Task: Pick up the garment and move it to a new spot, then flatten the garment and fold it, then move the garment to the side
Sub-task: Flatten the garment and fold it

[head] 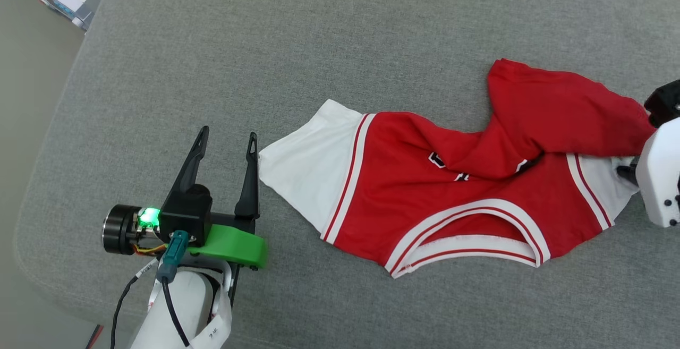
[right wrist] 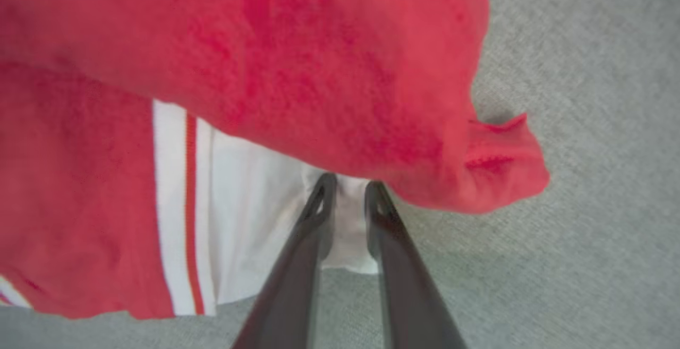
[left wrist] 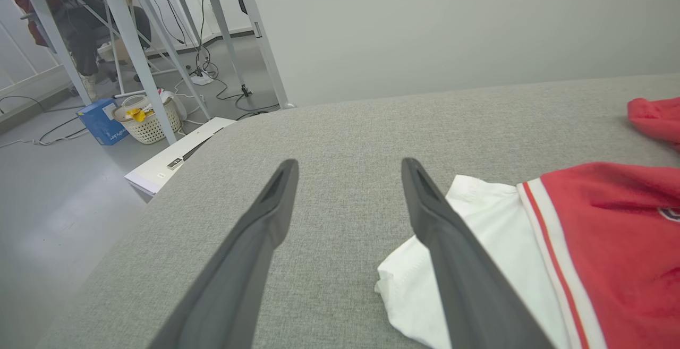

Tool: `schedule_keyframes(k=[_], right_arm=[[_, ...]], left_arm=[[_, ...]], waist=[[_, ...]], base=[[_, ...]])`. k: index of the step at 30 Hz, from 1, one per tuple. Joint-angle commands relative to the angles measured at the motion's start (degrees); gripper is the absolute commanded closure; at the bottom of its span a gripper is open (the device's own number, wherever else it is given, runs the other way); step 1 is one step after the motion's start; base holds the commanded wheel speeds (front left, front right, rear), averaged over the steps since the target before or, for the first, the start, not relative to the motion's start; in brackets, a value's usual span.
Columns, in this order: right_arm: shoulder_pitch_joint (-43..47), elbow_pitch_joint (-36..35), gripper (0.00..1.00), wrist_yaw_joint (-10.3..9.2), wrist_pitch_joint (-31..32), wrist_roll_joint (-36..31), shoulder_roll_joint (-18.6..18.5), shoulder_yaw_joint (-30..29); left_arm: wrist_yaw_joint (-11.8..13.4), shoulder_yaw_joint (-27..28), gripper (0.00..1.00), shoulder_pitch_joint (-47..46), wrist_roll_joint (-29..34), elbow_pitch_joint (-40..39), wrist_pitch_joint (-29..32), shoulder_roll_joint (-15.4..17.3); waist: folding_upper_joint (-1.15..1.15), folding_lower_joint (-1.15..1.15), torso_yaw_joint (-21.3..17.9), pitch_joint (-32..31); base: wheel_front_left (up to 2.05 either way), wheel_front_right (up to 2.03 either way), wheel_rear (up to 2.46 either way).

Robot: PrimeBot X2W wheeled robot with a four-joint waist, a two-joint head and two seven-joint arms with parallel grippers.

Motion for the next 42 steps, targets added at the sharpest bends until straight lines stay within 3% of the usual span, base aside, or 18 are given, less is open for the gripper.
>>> schedule_keyframes(k=[1,11,16,21,30,33,34,39,40,41,42], right_arm=[[2.03,-2.83,1.00,-0.01,-2.33,-0.67,0.13,1.38],[2.59,-17.28,1.00,-0.01,-3.47,0.77,-6.95,-2.92],[6.47,-22.75,1.00,-0.01,-2.21,1.79,-9.26,-8.57],[14.85,-23.70,1.00,-0.01,-1.74,2.61,-9.43,-15.32],[35.85,-19.28,1.00,-0.01,-2.59,0.46,-2.03,-27.35],[41.66,-17.18,1.00,-0.01,-3.08,-0.99,0.96,-29.28],[45.56,-14.61,1.00,-0.01,-3.76,-2.28,4.63,-30.07],[47.25,-10.24,1.00,-0.01,-6.23,-5.37,8.95,-29.13],[46.89,-9.71,0.87,-0.01,-7.71,-6.05,9.77,-29.47],[46.62,-9.49,0.51,-0.01,-8.88,-6.50,10.31,-29.84],[46.23,-9.62,0.00,-0.01,-10.53,-7.26,10.69,-30.37]], left_arm=[[-0.44,0.30,0.00,0.52,0.39,0.54,-0.34,-0.59],[-0.62,0.81,0.00,3.63,0.82,1.63,-0.34,-0.75],[-0.57,1.16,0.00,5.06,0.90,1.95,-0.34,-0.64],[-0.55,1.23,0.00,6.46,0.89,2.07,-0.34,-0.70],[-0.77,1.21,0.00,7.73,0.90,2.28,-0.34,-0.54],[-0.95,1.05,0.00,7.58,0.97,2.37,-0.34,-0.51],[-0.99,0.98,0.00,7.53,1.04,2.52,-0.34,-0.45],[-1.00,0.92,0.00,7.42,1.06,2.84,-0.34,-0.37],[-0.95,1.01,0.00,7.53,1.04,2.89,-0.34,-0.28],[-0.93,1.05,0.00,7.63,1.04,2.92,-0.34,-0.20],[-0.88,1.11,0.00,7.78,1.04,2.97,-0.34,-0.08]], waist=[[0.33,0.00,-1.28,-2.45],[0.33,0.00,-2.90,-7.39],[0.33,0.00,-3.77,-9.22],[0.33,0.00,-4.66,-10.39],[0.33,0.00,-5.56,-10.81],[0.33,0.00,-5.36,-10.63],[0.33,0.00,-5.41,-10.35],[0.33,0.00,-5.65,-10.27],[0.33,0.00,-5.90,-10.48],[0.33,0.00,-6.03,-10.61],[0.33,0.00,-6.22,-10.88]], base=[[0.00,0.00,0.00],[0.00,0.00,0.00],[0.00,0.00,0.00],[0.00,0.00,0.00],[0.00,0.00,0.00],[0.00,0.00,0.00],[0.00,0.00,0.00],[0.00,0.00,0.00],[0.00,0.00,0.00],[0.00,0.00,0.00],[0.00,0.00,0.00]])
